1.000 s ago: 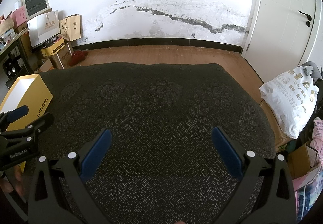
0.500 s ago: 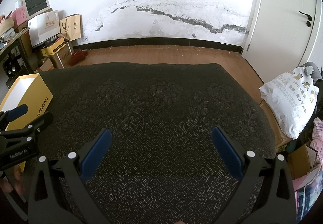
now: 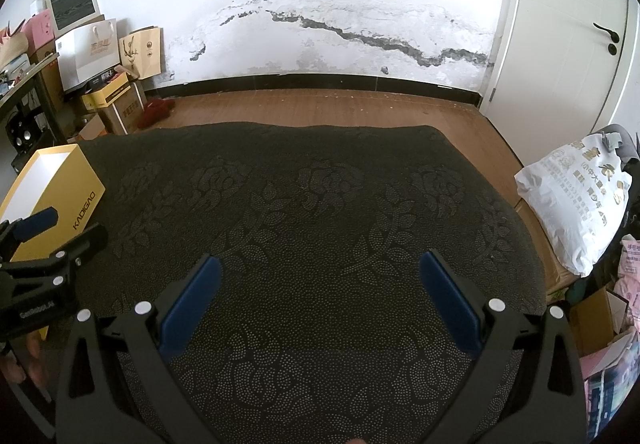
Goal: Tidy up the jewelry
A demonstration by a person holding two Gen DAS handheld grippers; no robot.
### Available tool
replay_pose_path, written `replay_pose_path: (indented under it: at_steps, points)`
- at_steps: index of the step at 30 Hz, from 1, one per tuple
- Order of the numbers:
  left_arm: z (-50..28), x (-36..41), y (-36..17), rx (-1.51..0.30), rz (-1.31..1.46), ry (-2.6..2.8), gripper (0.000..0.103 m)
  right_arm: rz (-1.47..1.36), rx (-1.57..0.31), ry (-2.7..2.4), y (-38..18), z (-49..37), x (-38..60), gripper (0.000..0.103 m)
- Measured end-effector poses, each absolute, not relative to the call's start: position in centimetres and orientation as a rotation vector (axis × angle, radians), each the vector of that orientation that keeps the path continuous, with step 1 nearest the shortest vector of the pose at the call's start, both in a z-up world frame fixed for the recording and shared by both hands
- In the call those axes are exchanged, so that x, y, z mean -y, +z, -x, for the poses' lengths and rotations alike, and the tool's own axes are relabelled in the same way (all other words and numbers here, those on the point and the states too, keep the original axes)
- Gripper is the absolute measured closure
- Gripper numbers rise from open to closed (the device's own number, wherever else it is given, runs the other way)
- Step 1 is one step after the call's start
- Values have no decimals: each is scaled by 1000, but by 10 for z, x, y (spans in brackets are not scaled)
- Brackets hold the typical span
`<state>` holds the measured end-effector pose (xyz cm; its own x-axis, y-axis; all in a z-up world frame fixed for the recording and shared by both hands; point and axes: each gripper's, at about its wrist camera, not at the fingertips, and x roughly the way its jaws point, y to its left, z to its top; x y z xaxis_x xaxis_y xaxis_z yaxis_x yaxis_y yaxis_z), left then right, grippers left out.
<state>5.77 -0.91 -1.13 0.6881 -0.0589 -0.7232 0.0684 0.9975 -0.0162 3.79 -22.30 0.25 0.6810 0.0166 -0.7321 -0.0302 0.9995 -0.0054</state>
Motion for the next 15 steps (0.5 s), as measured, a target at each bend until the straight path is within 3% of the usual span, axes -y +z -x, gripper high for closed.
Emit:
replay_pose_path:
  at_steps: [15]
  points:
    - [-52, 8, -10, -766, 11, -85, 6, 17, -820, 25, 2, -37, 224, 7]
